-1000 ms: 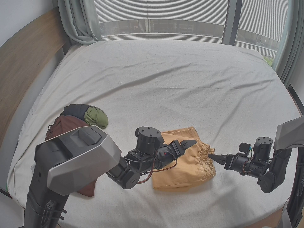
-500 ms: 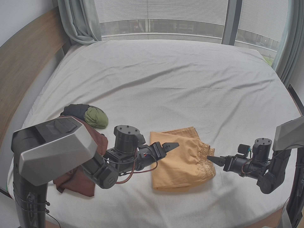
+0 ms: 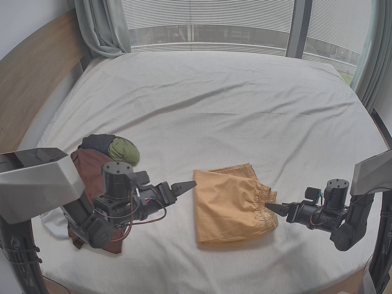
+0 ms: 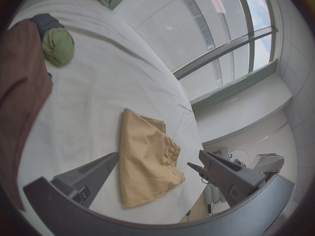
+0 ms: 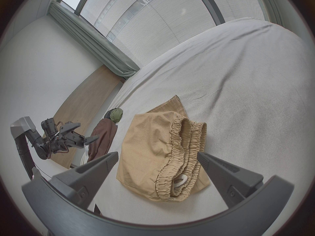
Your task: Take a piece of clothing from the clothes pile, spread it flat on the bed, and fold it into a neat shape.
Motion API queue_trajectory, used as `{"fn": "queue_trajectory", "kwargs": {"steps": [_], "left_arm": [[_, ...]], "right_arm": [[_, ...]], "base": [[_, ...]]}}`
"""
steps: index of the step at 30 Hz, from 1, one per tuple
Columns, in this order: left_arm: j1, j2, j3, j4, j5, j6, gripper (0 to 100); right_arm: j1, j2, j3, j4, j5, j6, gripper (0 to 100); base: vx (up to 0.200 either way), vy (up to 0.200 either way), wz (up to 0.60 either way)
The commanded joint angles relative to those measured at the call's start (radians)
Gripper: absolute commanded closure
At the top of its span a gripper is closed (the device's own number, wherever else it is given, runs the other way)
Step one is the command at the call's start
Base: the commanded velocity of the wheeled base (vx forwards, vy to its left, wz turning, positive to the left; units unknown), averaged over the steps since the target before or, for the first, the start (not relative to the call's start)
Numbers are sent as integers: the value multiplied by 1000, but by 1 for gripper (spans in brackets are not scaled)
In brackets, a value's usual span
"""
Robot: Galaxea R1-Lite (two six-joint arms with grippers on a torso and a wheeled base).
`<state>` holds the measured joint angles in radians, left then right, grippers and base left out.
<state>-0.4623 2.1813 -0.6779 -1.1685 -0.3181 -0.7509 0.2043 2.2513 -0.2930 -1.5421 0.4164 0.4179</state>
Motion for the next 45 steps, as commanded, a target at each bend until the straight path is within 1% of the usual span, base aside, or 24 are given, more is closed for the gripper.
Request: {"fn": "queue_trajectory", "kwargs": {"steps": [1, 3, 6, 11, 13, 15, 16, 17, 22, 23, 24, 25, 26, 27, 28, 31, 34, 36, 37, 45], "left_arm": [[80, -61, 113, -72, -9, 25, 0], [90, -80, 144, -92, -10, 44, 0], [117, -118, 202, -129, -33, 51, 0], [188, -167, 267, -195, -73, 54, 0], [215, -175, 287, -201, -98, 56, 0], [231, -176, 296, -203, -104, 85, 0], [231, -176, 296, -203, -104, 85, 0], [241, -175, 308, -203, -104, 156, 0], [281, -159, 394, -217, -108, 398, 0], [286, -158, 406, -224, -108, 432, 0], [286, -158, 406, -224, -108, 432, 0], [307, -158, 448, -263, -110, 515, 0], [315, -156, 462, -283, -110, 542, 0], [315, -156, 462, -283, -110, 542, 0], [335, -146, 495, -318, -110, 597, 0], [356, -110, 540, -375, -113, 693, 0], [370, -83, 566, -382, -138, 791, 0], [380, -80, 572, -382, -157, 832, 0], [380, -80, 574, -382, -159, 837, 0], [378, -80, 587, -382, -161, 837, 0]], "right_arm": [[18, 5, 0, 0, -2, -1, 0], [23, 5, 0, -1, -4, 1, 0], [27, 5, 2, 0, -4, 1, 0], [27, 21, 2, -1, -4, 1, 0], [26, 30, 0, -1, -4, 1, 0], [26, 40, 2, -1, -4, 1, 0], [26, 40, 2, -1, -4, 1, 0], [24, 47, -2, -1, -4, 1, 0], [23, 45, -2, -1, -1, 1, 0], [21, 45, -2, -1, -1, 1, 0], [21, 45, -2, -1, -1, 1, 0], [20, 45, -3, -1, -1, -1, 0], [20, 45, -2, -1, 1, 1, 0], [20, 45, -2, -1, 1, 1, 0], [20, 47, -2, -1, -1, -1, 0], [20, 65, -3, -1, -1, -1, 0], [18, 96, -9, -1, -5, -1, 0], [14, 114, -12, -1, -7, -1, 0], [14, 120, -14, -1, -7, -2, 0], [14, 191, -40, -1, -18, 1, 0]], "base": [[0, 0, 0], [0, 0, 0], [0, 0, 0], [0, 0, 0], [0, 0, 0], [0, 0, 0], [0, 0, 0], [0, 0, 0], [0, 0, 0], [0, 0, 0], [0, 0, 0], [0, 0, 0], [0, 0, 0], [0, 0, 0], [0, 0, 0], [0, 0, 0], [0, 0, 0], [0, 0, 0], [0, 0, 0], [0, 0, 0]]}}
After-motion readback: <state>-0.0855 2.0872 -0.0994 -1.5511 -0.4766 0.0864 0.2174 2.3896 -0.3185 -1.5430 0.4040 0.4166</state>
